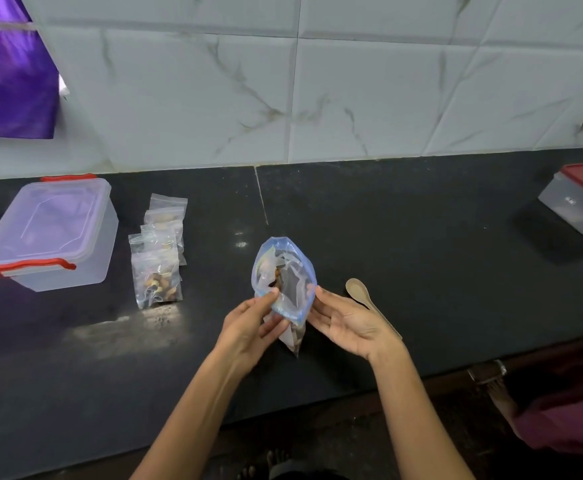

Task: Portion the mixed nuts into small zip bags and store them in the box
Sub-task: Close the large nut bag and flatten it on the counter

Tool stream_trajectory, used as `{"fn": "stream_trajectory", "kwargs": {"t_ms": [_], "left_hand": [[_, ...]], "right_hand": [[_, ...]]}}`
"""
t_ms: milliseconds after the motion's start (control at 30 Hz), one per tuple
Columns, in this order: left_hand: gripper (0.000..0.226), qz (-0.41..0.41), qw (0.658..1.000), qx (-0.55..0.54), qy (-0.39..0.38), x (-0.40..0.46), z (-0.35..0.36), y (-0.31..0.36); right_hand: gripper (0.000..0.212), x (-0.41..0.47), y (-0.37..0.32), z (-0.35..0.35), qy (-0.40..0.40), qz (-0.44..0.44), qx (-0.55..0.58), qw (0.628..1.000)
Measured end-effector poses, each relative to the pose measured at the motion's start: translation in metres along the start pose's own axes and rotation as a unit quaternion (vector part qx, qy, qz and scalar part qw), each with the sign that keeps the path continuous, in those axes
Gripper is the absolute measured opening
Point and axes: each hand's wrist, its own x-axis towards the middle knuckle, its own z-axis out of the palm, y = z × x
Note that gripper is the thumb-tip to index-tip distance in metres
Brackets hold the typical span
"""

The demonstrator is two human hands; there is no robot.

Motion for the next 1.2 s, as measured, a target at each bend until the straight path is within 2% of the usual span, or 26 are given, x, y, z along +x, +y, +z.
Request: {"fn": "stream_trajectory", "kwargs": {"t_ms": [100, 167, 200, 267, 300, 333, 367, 400, 467, 533, 567, 633, 667, 733, 833, 867, 900, 933, 967, 1000, 1067, 1100, 1200], "left_hand": [[0.014, 0.057, 0.998, 0.010, -0.020, 0.000, 0.004, -0.002], [0.015, 0.164, 0.981, 0.098, 0.029, 0.000, 0.003, -0.007], [0.017, 0.257, 0.943, 0.196, 0.084, 0.002, 0.001, -0.011], [0.023, 0.417, 0.802, 0.393, 0.167, 0.003, 0.001, -0.017], [0.024, 0.457, 0.750, 0.444, 0.179, 0.000, 0.004, -0.019], [0.024, 0.480, 0.720, 0.467, 0.179, 0.000, 0.006, -0.020], [0.024, 0.494, 0.711, 0.470, 0.174, 0.001, 0.007, -0.022], [0.024, 0.493, 0.733, 0.438, 0.169, 0.003, 0.006, -0.023], [0.037, 0.428, 0.832, 0.310, 0.172, 0.002, 0.001, -0.021], [0.053, 0.236, 0.947, 0.142, 0.165, -0.005, -0.001, -0.016], [0.053, 0.132, 0.978, 0.079, 0.143, -0.010, -0.001, -0.014], [0.037, -0.006, 0.998, 0.005, 0.063, -0.019, 0.001, -0.014], [0.029, -0.040, 0.999, -0.022, 0.024, -0.023, 0.003, -0.015], [0.023, -0.041, 0.999, -0.019, -0.008, -0.023, 0.003, -0.017], [0.017, 0.039, 0.994, 0.094, 0.030, -0.017, 0.002, -0.025], [0.015, 0.093, 0.978, 0.175, 0.070, -0.016, 0.002, -0.027], [0.014, 0.162, 0.939, 0.281, 0.114, -0.016, 0.002, -0.030], [0.016, 0.226, 0.887, 0.373, 0.155, -0.018, 0.003, -0.032], [0.021, 0.274, 0.844, 0.426, 0.179, -0.021, 0.005, -0.034], [0.025, 0.297, 0.826, 0.443, 0.183, -0.025, 0.008, -0.033], [0.033, 0.293, 0.828, 0.451, 0.162, -0.027, 0.011, -0.031], [0.038, 0.276, 0.827, 0.466, 0.150, -0.025, 0.010, -0.029], [0.061, 0.167, 0.839, 0.503, 0.123, -0.017, -0.002, -0.008]], "right_hand": [[0.028, 0.003, 0.004, 0.003, -0.015, -0.030, 0.015, 0.999], [0.028, 0.006, 0.006, 0.007, 0.052, -0.078, -0.059, 0.994], [0.027, 0.007, 0.008, 0.011, 0.120, -0.107, -0.150, 0.976], [0.027, 0.006, 0.014, 0.018, 0.251, -0.172, -0.346, 0.888], [0.026, 0.004, 0.017, 0.022, 0.276, -0.202, -0.401, 0.850], [0.025, 0.002, 0.020, 0.025, 0.279, -0.224, -0.432, 0.828], [0.026, 0.001, 0.022, 0.027, 0.272, -0.230, -0.442, 0.823], [0.029, 0.000, 0.022, 0.027, 0.262, -0.219, -0.429, 0.836], [0.040, -0.002, 0.017, 0.024, 0.231, -0.145, -0.345, 0.898], [0.051, -0.005, 0.012, 0.017, 0.189, -0.063, -0.217, 0.956], [0.052, -0.006, 0.011, 0.013, 0.164, -0.027, -0.161, 0.973], [0.046, -0.007, 0.015, 0.008, 0.113, 0.022, -0.079, 0.990], [0.041, -0.007, 0.018, 0.007, 0.096, 0.034, -0.053, 0.993], [0.031, -0.005, 0.023, 0.008, 0.094, 0.026, -0.038, 0.995], [0.019, -0.001, 0.027, 0.014, 0.142, -0.026, -0.080, 0.986], [0.020, -0.001, 0.029, 0.017, 0.172, -0.043, -0.143, 0.974], [0.020, -0.001, 0.032, 0.020, 0.208, -0.067, -0.231, 0.948], [0.020, -0.002, 0.036, 0.024, 0.237, -0.101, -0.318, 0.912], [0.019, -0.003, 0.040, 0.028, 0.256, -0.142, -0.388, 0.874], [0.019, -0.005, 0.043, 0.032, 0.267, -0.179, -0.440, 0.839], [0.019, -0.008, 0.041, 0.035, 0.271, -0.213, -0.501, 0.794], [0.018, -0.010, 0.037, 0.034, 0.259, -0.198, -0.514, 0.794], [0.018, -0.019, 0.012, 0.029, 0.199, -0.101, -0.503, 0.835]]}}
